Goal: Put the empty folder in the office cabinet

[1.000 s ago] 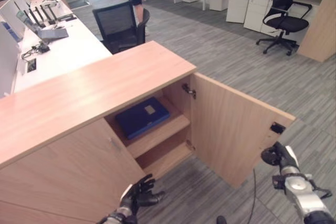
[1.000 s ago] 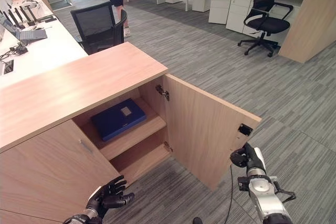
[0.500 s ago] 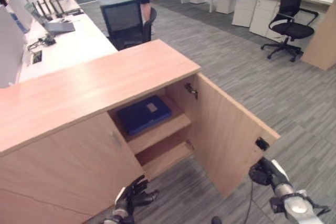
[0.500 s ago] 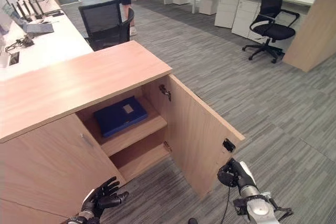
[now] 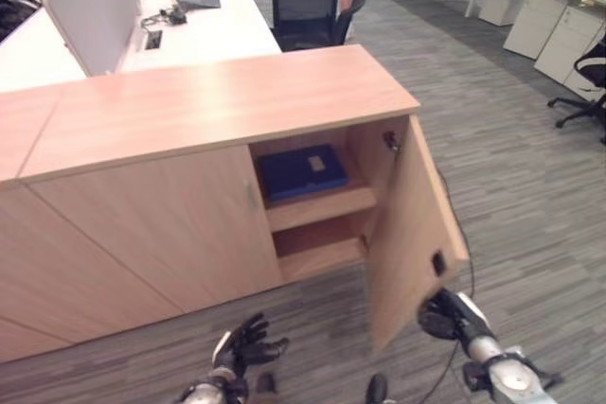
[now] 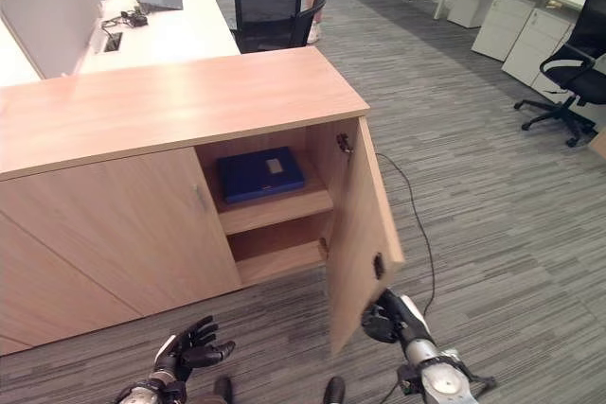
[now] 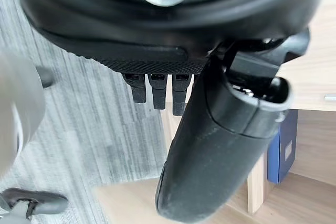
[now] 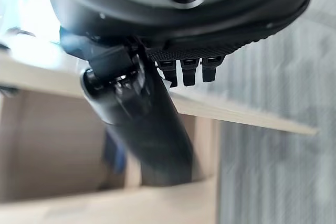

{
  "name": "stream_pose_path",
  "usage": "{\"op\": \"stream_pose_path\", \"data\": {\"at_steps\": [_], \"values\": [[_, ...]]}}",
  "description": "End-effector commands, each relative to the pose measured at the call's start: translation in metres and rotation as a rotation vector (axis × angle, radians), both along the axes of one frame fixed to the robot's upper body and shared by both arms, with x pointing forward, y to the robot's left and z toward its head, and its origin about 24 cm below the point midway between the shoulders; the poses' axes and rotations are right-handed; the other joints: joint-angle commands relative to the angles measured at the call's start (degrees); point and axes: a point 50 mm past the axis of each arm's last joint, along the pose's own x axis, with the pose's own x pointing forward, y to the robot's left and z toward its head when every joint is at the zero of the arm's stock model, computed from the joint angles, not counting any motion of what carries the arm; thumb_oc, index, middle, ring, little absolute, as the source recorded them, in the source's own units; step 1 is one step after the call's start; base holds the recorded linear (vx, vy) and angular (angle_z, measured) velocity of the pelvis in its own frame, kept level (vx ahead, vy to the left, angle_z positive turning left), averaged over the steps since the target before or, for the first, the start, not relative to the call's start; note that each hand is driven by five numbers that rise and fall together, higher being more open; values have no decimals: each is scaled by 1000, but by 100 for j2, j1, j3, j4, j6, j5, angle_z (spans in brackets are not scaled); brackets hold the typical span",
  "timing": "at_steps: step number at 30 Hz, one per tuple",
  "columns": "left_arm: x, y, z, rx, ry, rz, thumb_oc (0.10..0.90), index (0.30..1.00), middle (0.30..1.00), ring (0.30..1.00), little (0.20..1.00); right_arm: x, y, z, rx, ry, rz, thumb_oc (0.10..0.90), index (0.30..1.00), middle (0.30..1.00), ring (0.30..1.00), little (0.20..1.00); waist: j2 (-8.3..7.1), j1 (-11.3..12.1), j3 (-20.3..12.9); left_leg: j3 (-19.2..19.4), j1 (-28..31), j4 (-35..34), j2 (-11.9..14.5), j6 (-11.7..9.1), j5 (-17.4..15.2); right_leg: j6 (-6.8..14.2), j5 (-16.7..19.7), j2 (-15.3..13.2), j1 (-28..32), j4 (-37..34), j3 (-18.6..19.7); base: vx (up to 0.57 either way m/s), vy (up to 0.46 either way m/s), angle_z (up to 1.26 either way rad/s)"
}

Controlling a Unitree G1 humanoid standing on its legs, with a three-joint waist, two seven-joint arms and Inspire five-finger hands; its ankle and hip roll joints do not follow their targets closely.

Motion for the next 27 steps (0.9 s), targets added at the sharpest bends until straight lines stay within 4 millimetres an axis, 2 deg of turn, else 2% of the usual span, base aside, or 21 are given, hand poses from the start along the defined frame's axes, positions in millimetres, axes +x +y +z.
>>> {"op": "stream_pose_path", "data": {"at_steps": [1, 6, 8, 11, 13, 14, 15, 16, 17, 18, 20, 23, 24, 25, 27], "values": [[31, 36, 36, 139, -207, -70, 800, 900, 900, 900, 900, 57, 78, 62, 216, -345, 295, 800, 900, 900, 900, 900, -591, 506, 107, -136, 1069, -1653, -423, -421, 584, -13, -552, 95, 1713, -1495, -464, 78, 154, 157], [30, 39, 36, 161, -193, -91, 800, 900, 900, 900, 900, 65, 93, 68, 277, -366, 296, 800, 900, 900, 900, 900, -670, 733, 45, -405, 1065, -1776, -690, -204, 524, 51, -657, -145, 1723, -1039, -641, 64, 143, 90], [34, 41, 39, 181, -202, -108, 800, 900, 900, 900, 900, 73, 102, 79, 281, -410, 323, 800, 900, 900, 900, 900, -708, 903, 53, -589, 1067, -1834, -840, -59, 476, 153, -663, -345, 1596, -520, -719, 65, 207, 51], [35, 48, 41, 200, -207, -94, 800, 900, 900, 900, 900, 84, 114, 92, 287, -456, 346, 800, 900, 900, 900, 900, -693, 1024, 98, -545, 1193, -1955, -979, 130, 388, 392, -402, -700, 1271, 308, -687, 43, 191, 52], [36, 52, 43, 211, -212, -82, 800, 900, 900, 900, 900, 88, 117, 96, 295, -471, 342, 800, 900, 900, 900, 900, -657, 1020, 200, -553, 1300, -1982, -1008, 209, 353, 553, -164, -790, 977, 892, -427, 24, 114, 0], [36, 52, 43, 211, -213, -82, 800, 900, 900, 900, 900, 88, 117, 96, 294, -472, 342, 800, 900, 900, 900, 900, -650, 1027, 176, -547, 1262, -1976, -997, 212, 366, 547, -131, -774, 949, 864, -425, 23, 40, -10], [37, 54, 43, 219, -214, -72, 800, 900, 900, 900, 900, 88, 114, 95, 298, -472, 323, 800, 900, 900, 900, 900, -622, 1009, 195, -584, 1316, -2014, -977, 203, 355, 562, -192, -690, 852, 889, -232, 50, 2, 6], [37, 56, 43, 220, -215, -54, 800, 900, 900, 900, 900, 86, 108, 93, 294, -468, 302, 800, 900, 900, 900, 900, -603, 908, 236, -734, 1415, -2041, -986, 158, 319, 464, -458, -448, 777, 557, 208, 78, -25, 11], [38, 57, 44, 221, -217, -47, 800, 900, 900, 900, 900, 85, 102, 92, 289, -464, 283, 800, 900, 900, 900, 900, -592, 840, 248, -832, 1426, -2053, -999, 123, 318, 391, -564, -322, 774, 199, 446, 87, -65, 26], [41, 59, 45, 240, -225, -44, 800, 900, 900, 900, 900, 84, 94, 88, 260, -453, 260, 800, 900, 900, 900, 900, -565, 758, 259, -895, 1413, -2080, -994, 82, 322, 391, -460, -275, 628, -116, 689, 71, -67, 28], [42, 57, 45, 232, -226, -51, 800, 900, 900, 900, 900, 78, 83, 78, 248, -416, 218, 800, 900, 900, 900, 900, -621, 672, 249, -1002, 1441, -2079, -1041, 62, 314, 375, -438, -223, 729, -535, 998, 71, -58, 34], [37, 56, 41, 224, -209, -47, 800, 900, 900, 900, 900, 64, 62, 56, 204, -332, 150, 800, 900, 900, 900, 900, -639, 594, 147, -1035, 1480, -2094, -1053, 41, 291, 351, -352, -213, 906, -791, 958, 79, -80, 26], [37, 55, 41, 223, -208, -47, 800, 900, 900, 900, 900, 63, 62, 56, 204, -331, 149, 800, 900, 900, 900, 900, -635, 590, 142, -1042, 1480, -2094, -1051, 40, 291, 351, -348, -211, 913, -800, 949, 71, -108, 5], [33, 53, 37, 211, -194, -41, 800, 900, 900, 900, 900, 54, 45, 41, 147, -273, 98, 800, 900, 900, 900, 900, -608, 524, 85, -1035, 1503, -2114, -1010, -7, 302, 338, -293, -188, 1036, -997, 857, 67, -96, 1], [30, 51, 36, 197, -190, -51, 800, 900, 900, 900, 900, 48, 35, 33, 112, -241, 64, 800, 900, 900, 900, 900, -591, 482, 48, -1033, 1523, -2124, -980, -41, 311, 309, -289, -138, 1148, -1161, 812, 54, -92, -7]]}}
